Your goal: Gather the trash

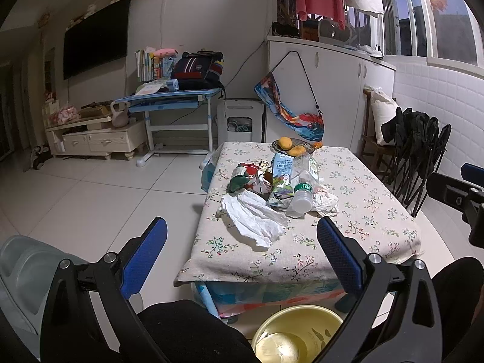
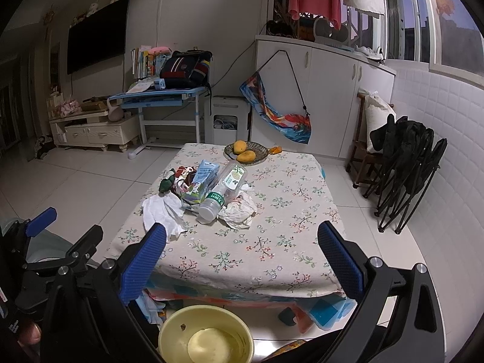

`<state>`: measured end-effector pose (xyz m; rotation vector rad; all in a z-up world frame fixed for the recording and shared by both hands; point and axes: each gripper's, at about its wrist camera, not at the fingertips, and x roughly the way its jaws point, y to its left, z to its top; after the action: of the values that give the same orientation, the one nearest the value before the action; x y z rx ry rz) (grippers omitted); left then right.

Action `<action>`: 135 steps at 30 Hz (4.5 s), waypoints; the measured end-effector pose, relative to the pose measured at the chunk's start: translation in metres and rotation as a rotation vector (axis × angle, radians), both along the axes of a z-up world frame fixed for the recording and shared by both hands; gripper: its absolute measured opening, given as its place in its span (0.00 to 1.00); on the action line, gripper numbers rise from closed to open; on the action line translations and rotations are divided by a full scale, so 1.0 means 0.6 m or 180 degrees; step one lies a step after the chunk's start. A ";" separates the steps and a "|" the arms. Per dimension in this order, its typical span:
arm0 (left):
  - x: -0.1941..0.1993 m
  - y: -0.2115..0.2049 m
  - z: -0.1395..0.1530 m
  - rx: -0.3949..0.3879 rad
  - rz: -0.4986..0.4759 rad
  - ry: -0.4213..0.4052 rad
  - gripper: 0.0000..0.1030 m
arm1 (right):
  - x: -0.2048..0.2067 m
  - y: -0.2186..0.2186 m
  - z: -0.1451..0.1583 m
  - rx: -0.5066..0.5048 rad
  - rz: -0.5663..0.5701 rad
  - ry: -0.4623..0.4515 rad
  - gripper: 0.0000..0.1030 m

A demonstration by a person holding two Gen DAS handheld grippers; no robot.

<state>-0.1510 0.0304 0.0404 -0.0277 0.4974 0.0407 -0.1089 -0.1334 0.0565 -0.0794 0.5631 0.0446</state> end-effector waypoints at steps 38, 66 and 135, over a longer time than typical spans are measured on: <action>0.139 0.002 -0.039 0.0169 0.0138 0.0592 0.93 | 0.104 -0.074 -0.099 0.0255 0.0176 0.0371 0.93; 0.404 -0.017 -0.203 -0.0073 -0.0228 0.1631 0.18 | 0.229 -0.087 -0.155 0.0494 0.0184 0.0764 0.93; 0.178 0.066 -0.077 -0.0612 -0.0687 0.0641 0.03 | 0.123 -0.029 -0.141 0.1404 0.0964 0.1115 0.31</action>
<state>-0.0441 0.0701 -0.0060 -0.1593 0.7021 -0.2180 -0.0354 -0.1508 -0.0281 0.2788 0.8755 0.4827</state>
